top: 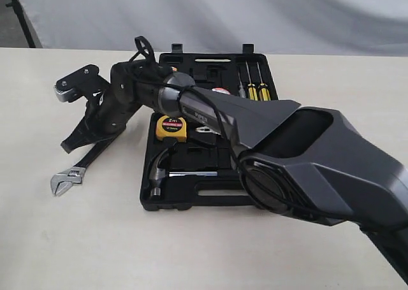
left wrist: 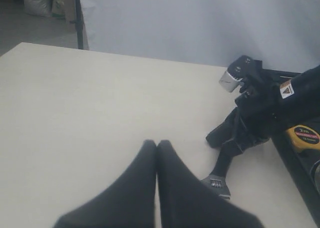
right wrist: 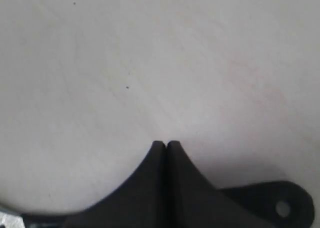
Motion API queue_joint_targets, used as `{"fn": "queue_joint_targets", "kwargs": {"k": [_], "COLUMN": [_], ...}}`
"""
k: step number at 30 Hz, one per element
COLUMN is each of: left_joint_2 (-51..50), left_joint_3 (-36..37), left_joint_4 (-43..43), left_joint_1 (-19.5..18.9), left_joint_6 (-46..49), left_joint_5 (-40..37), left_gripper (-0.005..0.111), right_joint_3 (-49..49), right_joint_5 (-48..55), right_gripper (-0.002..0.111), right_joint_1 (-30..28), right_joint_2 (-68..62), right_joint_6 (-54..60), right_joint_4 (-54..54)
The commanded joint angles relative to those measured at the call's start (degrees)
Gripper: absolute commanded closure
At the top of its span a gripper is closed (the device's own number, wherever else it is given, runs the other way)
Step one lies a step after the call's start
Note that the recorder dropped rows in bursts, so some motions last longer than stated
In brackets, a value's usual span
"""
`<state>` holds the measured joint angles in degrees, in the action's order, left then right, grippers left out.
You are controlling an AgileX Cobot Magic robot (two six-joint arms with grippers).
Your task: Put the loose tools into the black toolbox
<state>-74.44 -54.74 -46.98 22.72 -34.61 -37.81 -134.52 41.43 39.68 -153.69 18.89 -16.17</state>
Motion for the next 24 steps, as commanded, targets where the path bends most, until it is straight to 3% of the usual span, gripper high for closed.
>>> {"fn": "queue_joint_targets", "kwargs": {"k": [1,9,14,16,17,18,20,24], "left_joint_2": [0.46,0.46,0.46,0.46,0.46,0.46,0.46,0.46], "left_joint_3": [0.53,0.53,0.53,0.53,0.53,0.53,0.53,0.53], "left_joint_4": [0.78,0.78,0.78,0.78,0.78,0.78,0.78,0.78], "left_joint_1": [-0.19,-0.19,-0.19,-0.19,-0.19,-0.19,-0.19,-0.19], "left_joint_6": [-0.59,-0.59,-0.59,-0.59,-0.59,-0.59,-0.59,-0.59], "left_joint_5": [0.97,0.97,0.97,0.97,0.97,0.97,0.97,0.97], "left_gripper": [0.105,0.105,0.105,0.105,0.105,0.105,0.105,0.105], "right_joint_3": [-1.68,-5.45,-8.69,-11.51,-12.78,-13.69,-13.72,-13.61], "right_joint_5": [13.62,27.63,26.86,25.76,25.87,27.29,28.53,28.53], "right_gripper": [0.108,0.108,0.107,0.096,0.083,0.069,0.056,0.055], "right_joint_1": [-0.7,-0.19,-0.08,-0.08,-0.08,-0.08,-0.08,-0.08], "right_joint_2": [-0.58,-0.58,-0.48,-0.48,-0.48,-0.48,-0.48,-1.24], "right_joint_6": [-4.98,-7.36,-5.3,-1.14,2.02,8.06,23.71,41.84], "right_joint_4": [3.38,3.13,3.35,2.78,2.05,0.7,-1.97,-2.22]}}
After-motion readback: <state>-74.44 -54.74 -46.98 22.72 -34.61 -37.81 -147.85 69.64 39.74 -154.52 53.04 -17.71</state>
